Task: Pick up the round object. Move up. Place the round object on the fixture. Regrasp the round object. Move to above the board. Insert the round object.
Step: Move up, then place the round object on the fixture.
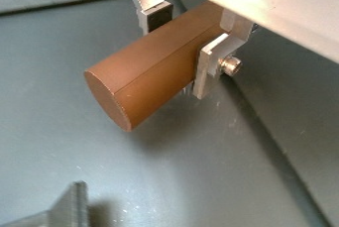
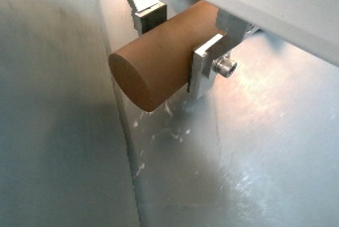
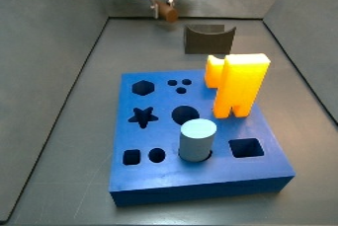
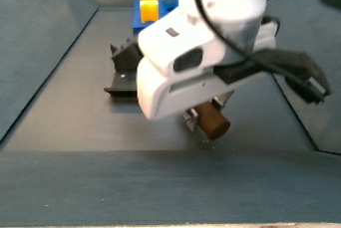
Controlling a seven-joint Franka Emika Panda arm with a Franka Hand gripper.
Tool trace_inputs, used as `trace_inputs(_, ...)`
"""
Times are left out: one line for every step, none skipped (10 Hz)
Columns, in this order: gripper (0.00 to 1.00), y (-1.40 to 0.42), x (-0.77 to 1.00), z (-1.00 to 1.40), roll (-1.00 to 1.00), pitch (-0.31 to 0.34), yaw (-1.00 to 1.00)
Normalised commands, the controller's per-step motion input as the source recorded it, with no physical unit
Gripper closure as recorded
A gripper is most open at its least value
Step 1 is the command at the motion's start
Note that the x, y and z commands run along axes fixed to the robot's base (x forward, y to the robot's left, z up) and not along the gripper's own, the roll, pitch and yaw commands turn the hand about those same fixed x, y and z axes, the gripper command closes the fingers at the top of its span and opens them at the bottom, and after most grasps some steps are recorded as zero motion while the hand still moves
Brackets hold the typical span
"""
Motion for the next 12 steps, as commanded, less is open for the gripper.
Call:
trace_inputs(1.00, -0.01, -0.02, 0.57, 0.09, 0.140, -0.03)
trace_inputs(1.00, -0.01, -0.02, 0.39, 0.11, 0.155, -0.01)
trace_inputs(1.00, -0.01, -0.02, 0.30, 0.13, 0.156, 0.00)
trace_inputs(1.00, 0.00, 0.00, 1.00, 0.00, 0.000, 0.00)
trace_inputs(1.00, 0.00, 0.00, 1.00, 0.02, 0.007, 0.01)
trace_inputs(1.00, 0.00, -0.01, 1.00, 0.05, 0.049, 0.00)
trace_inputs(1.00, 0.00, -0.02, 1.00, 0.07, 0.066, 0.00)
trace_inputs(1.00, -0.01, -0.02, 1.00, 0.10, 0.101, 0.00)
trace_inputs(1.00, -0.01, -0.03, 1.00, 0.13, 0.121, 0.01)
trace_inputs(1.00, -0.02, -0.03, 0.96, 0.14, 0.144, 0.02)
trace_inputs(1.00, -0.02, -0.03, 0.83, 0.15, 0.150, 0.03)
trace_inputs(1.00, -0.01, -0.02, 0.70, 0.14, 0.154, 0.03)
